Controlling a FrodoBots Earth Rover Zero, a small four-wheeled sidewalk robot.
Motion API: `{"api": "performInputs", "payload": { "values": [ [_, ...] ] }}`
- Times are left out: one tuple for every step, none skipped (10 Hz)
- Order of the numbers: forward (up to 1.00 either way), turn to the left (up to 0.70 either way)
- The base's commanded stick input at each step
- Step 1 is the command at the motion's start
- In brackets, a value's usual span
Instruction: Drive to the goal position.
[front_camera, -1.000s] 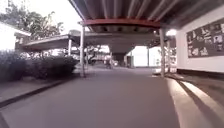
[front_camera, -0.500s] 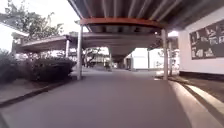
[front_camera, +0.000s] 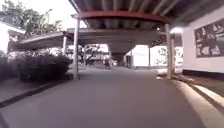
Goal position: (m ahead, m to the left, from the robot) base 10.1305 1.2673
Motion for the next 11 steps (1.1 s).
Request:
{"api": "performInputs", "payload": {
  "values": [
    [0.7, 0.0],
    [0.7, 0.0],
    [0.7, 0.0],
    [0.7, 0.0],
    [0.7, 0.0],
    [0.7, 0.0],
    [0.7, 0.0],
    [0.7, 0.0],
    [0.7, 0.0],
    [0.7, 0.0],
    [0.7, 0.0]
  ]
}}
